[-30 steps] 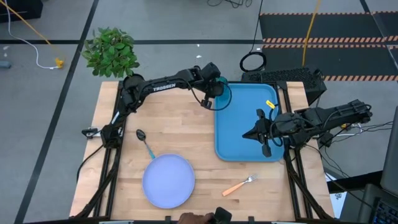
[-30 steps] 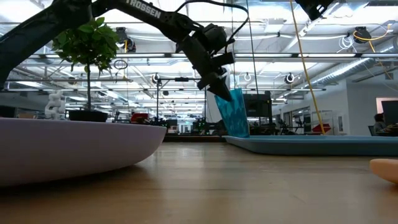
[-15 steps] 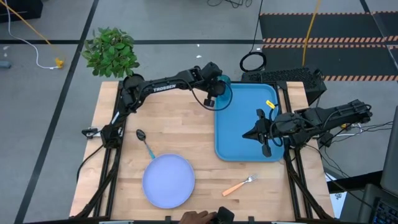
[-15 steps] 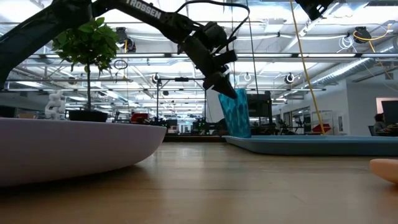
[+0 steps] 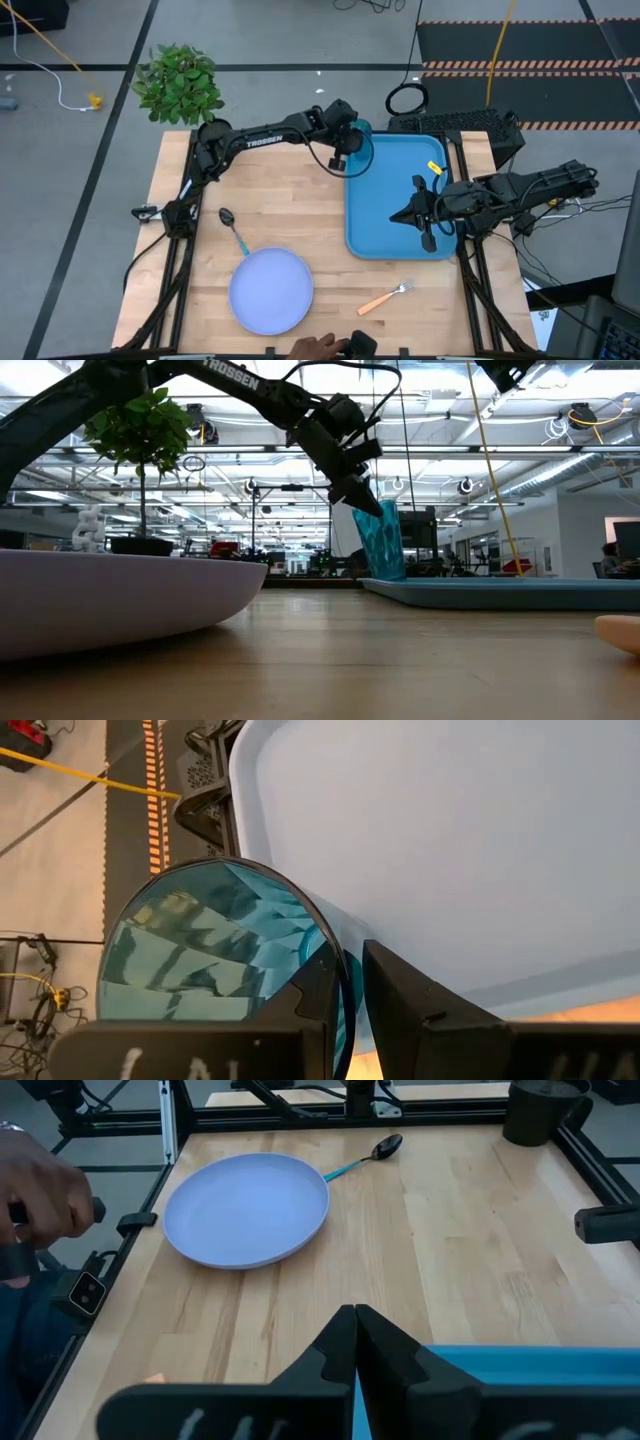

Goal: Pick and place plate/cup/fork/spoon on tray
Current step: Put the blue transparent cup in the blue table tray, then put the purple plate on the blue table tray under the blue transparent cup

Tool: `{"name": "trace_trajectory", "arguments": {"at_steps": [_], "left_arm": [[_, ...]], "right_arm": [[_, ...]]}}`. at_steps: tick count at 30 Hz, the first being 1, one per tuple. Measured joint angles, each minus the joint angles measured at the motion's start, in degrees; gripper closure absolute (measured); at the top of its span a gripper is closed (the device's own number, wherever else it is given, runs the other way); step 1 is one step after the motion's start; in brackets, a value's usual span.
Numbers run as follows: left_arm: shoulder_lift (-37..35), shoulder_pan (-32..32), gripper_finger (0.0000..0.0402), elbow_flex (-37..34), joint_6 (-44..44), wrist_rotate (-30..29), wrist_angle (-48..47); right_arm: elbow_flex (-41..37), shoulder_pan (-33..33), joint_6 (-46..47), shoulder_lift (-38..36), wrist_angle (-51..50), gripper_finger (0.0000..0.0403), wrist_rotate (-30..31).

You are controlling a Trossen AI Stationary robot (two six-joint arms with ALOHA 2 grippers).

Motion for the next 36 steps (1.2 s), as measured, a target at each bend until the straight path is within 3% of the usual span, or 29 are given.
{"name": "trace_trajectory", "arguments": {"at_steps": [11, 19, 36], "left_arm": [[0.0, 0.53, 0.0349, 0.0, -0.09, -1.95, 0.02], [0.0, 0.5, 0.0289, 0.0, -1.33, -2.07, 0.45], [-1.53, -4.75, 0.0272, 0.0, -1.32, -12.33, 1.01]], "right_arm": [[0.0, 0.0, 0.04, 0.0, 0.0, 0.0403, -0.04], [0.0, 0.0, 1.53, 0.0, -0.02, 0.0403, -0.07], [0.0, 0.0, 2.14, 0.02, -1.0, 0.0403, -0.17]]}}
